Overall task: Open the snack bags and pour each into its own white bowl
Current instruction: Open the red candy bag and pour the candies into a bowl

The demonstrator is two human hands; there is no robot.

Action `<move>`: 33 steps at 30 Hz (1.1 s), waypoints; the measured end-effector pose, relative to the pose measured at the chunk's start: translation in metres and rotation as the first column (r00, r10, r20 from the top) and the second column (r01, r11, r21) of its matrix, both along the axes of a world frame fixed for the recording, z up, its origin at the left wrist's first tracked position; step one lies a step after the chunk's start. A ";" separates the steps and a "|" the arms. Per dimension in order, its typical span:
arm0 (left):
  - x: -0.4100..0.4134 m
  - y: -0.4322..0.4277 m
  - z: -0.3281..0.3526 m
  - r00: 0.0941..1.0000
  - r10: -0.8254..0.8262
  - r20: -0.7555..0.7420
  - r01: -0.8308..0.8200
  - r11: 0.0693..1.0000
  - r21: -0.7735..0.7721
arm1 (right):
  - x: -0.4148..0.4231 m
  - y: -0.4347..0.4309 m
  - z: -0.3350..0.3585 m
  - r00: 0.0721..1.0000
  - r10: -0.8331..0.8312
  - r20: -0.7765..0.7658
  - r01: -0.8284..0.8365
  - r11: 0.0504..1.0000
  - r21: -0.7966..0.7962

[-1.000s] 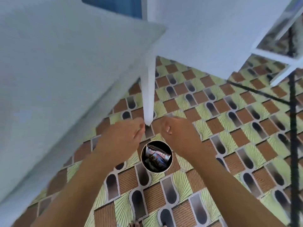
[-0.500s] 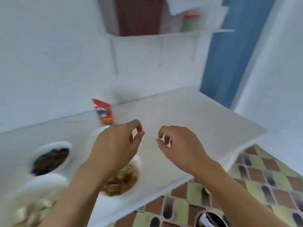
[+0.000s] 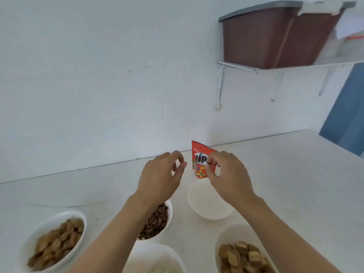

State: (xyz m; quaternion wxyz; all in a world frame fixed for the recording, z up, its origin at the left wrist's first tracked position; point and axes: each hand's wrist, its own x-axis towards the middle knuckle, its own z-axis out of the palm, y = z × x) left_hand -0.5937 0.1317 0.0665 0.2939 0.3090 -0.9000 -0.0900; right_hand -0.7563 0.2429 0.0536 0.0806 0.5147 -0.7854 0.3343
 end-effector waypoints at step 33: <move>-0.173 -0.078 -0.016 0.996 -0.059 -0.061 0.057 0.998 -0.037 | -0.137 -0.076 -0.024 1.000 0.007 0.020 -0.002 0.973 -0.231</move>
